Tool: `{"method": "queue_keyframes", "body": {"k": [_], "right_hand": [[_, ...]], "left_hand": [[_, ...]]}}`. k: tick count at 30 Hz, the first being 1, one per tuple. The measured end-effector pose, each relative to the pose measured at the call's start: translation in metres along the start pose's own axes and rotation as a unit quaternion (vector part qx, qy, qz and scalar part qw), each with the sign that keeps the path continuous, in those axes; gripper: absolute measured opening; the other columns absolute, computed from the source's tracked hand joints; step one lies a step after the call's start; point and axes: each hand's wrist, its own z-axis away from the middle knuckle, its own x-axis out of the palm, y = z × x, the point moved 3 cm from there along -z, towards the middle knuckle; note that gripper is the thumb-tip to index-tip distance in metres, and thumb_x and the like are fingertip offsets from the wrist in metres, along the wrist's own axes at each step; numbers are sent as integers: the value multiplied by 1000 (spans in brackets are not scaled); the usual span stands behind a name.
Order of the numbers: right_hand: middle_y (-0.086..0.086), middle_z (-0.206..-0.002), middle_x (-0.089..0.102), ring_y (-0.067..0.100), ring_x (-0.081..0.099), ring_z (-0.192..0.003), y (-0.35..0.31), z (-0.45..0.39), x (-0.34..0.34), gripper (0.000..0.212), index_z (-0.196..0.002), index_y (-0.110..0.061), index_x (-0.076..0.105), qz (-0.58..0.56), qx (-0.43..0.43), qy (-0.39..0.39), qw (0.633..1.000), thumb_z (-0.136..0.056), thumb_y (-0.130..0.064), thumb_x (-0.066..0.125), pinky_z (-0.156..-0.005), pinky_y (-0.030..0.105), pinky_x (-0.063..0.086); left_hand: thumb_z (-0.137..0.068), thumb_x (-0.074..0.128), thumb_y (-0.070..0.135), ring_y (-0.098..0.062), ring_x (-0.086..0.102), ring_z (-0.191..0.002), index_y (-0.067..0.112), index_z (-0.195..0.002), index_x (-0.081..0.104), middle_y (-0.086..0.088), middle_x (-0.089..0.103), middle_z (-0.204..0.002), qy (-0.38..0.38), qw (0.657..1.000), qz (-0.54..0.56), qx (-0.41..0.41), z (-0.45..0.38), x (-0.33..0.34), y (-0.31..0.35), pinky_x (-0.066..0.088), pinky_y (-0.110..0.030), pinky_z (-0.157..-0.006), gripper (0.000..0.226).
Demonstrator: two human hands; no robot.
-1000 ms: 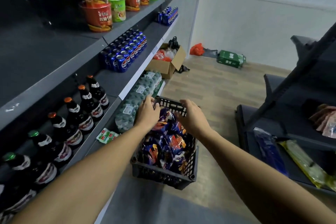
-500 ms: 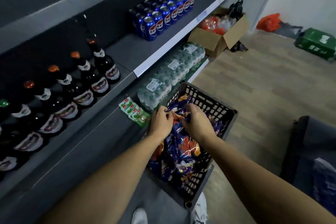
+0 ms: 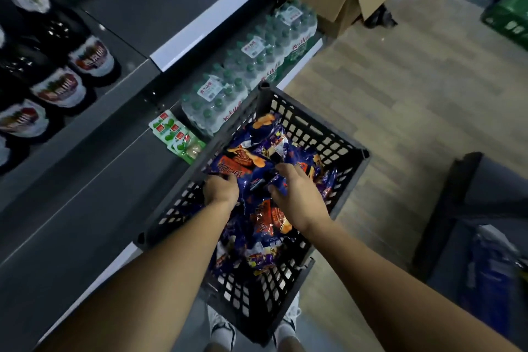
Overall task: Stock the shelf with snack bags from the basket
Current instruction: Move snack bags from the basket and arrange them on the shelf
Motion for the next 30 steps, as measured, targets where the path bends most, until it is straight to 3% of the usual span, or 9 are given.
{"method": "queue_keyframes", "body": {"k": [5, 11, 15, 21, 24, 26, 30], "right_hand": [[2, -135, 52, 20, 51, -122, -1, -12, 11, 47, -140, -18, 43, 5, -10, -5, 1000, -98, -32, 57, -97, 37, 48], [0, -130, 54, 19, 56, -114, -12, -19, 18, 41, -136, -20, 46, 11, -38, -2, 999, -98, -34, 55, -88, 40, 53], [0, -124, 56, 20, 57, -109, -18, -19, 21, 36, -131, -20, 52, 26, -46, -10, 999, -98, -34, 56, -83, 39, 54], [0, -120, 60, 21, 59, -108, -31, -7, 28, 32, -127, -20, 57, 34, -55, -33, 997, -97, -33, 56, -83, 40, 53], [-1, -115, 61, 22, 61, -102, -32, 3, 29, 29, -122, -21, 60, 53, -55, -48, 996, -96, -33, 56, -78, 36, 53], [-2, -111, 62, 22, 61, -100, -28, 8, 30, 25, -118, -23, 62, 73, -59, -61, 994, -95, -31, 55, -73, 34, 52], [1, -110, 60, 23, 59, -102, -15, 13, 28, 25, -118, -20, 61, 152, -72, -77, 983, -96, -27, 51, -70, 30, 45]], "left_hand": [[-98, 54, 33, -39, 57, -116, -5, -134, 42, -23, 52, -134, -16, 987, 138, -84, -16, 6, 0, 50, -49, -95, 53], [-92, 66, 19, -36, 63, -105, -2, -130, 48, -19, 58, -127, -63, 957, 242, -145, -27, 7, -4, 56, -41, -82, 47], [-92, 66, 21, -41, 58, -113, -9, -122, 52, -28, 56, -129, -42, 985, 145, -83, -22, -4, 0, 50, -53, -94, 45], [-94, 57, 14, -44, 58, -111, -14, -121, 48, -33, 55, -124, -31, 997, 66, 14, -7, -20, 8, 50, -51, -87, 40], [-88, 64, 10, -36, 60, -105, 7, -106, 52, -20, 60, -117, -29, 997, 52, 50, 5, -25, 15, 49, -41, -86, 22], [-86, 67, 8, -29, 60, -101, 19, -96, 47, -11, 61, -114, -19, 995, 18, 93, 8, -27, 22, 51, -37, -86, 25], [-90, 64, 7, -27, 59, -112, 20, -129, 46, -5, 59, -128, 4, 975, -97, 200, 16, -29, 37, 51, -40, -91, 45]]}}
